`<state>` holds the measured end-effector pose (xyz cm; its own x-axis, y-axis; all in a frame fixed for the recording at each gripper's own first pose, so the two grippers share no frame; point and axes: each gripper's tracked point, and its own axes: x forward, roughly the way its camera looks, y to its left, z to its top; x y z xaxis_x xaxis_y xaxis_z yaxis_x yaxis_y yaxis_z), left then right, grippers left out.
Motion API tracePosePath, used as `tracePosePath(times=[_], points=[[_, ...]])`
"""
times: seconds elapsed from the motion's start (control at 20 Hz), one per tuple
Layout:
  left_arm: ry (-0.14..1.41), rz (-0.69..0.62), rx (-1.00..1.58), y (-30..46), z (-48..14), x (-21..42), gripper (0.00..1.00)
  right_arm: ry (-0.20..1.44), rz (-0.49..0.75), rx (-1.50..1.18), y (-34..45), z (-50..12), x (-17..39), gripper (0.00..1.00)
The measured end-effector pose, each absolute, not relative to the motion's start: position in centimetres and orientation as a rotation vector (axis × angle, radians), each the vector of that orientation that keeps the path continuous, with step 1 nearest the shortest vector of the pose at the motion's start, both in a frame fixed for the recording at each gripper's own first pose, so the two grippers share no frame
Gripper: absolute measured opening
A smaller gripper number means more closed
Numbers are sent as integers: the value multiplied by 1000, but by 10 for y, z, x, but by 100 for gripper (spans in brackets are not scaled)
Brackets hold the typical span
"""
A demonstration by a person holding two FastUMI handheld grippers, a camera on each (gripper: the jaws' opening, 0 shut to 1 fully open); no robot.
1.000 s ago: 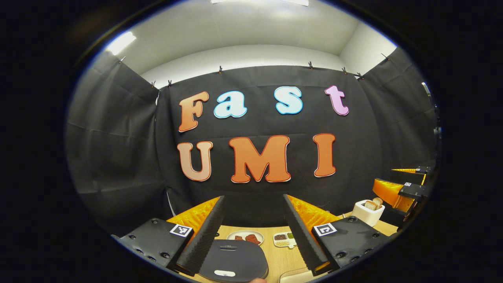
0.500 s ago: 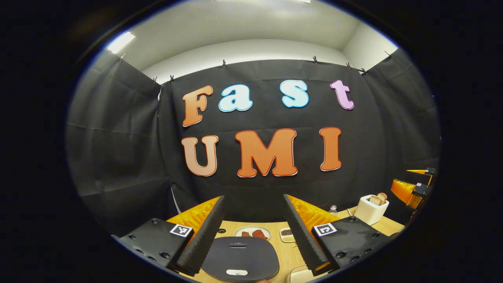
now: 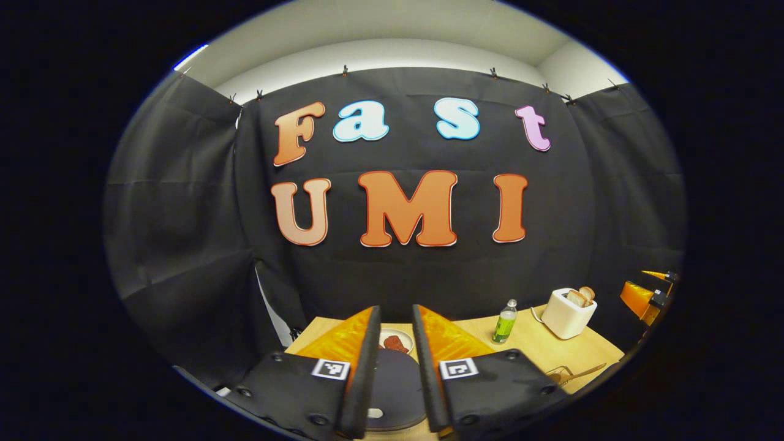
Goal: Close the left gripper, press the button to open the rice cooker; take a wooden spoon from the chopstick holder with the right hand, scoop a spoonful of rice and pour it into the rice cooker, then put the wooden spoon back into the chopstick holder.
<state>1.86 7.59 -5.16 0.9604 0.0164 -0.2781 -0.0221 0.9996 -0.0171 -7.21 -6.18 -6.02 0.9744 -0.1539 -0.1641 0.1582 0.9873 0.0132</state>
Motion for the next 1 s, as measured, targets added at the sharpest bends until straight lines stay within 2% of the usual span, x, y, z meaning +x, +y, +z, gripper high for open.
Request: tracePosePath(times=[0.1,0.15,0.2,0.3,0.35,0.5,0.55,0.65,0.75,1.0], points=[[356,2,-37,73,-70,18,7,183,-176,28,-70,-66,-77,97],[405,-18,-56,69,-80,18,7,190,-188,27,-75,-68,-80,97],[459,-29,-72,67,-91,16,7,195,-197,27,-78,-70,-83,93],[588,0,-64,78,-115,13,5,210,-207,31,-81,-74,-88,93],[651,-10,-65,78,-126,10,8,220,-211,29,-83,-79,-90,93],[807,-32,-82,77,-159,5,5,253,-225,16,-89,-90,-98,93],[859,-36,-87,76,-169,3,8,261,-230,15,-90,-92,-100,93],[956,-27,-103,82,-189,-6,5,274,-242,13,-93,-97,-104,93],[1058,-12,-137,83,-207,-13,7,288,-250,12,-94,-103,-109,93],[1281,33,-244,103,-256,-28,5,331,-267,-3,-97,-116,-120,93]])
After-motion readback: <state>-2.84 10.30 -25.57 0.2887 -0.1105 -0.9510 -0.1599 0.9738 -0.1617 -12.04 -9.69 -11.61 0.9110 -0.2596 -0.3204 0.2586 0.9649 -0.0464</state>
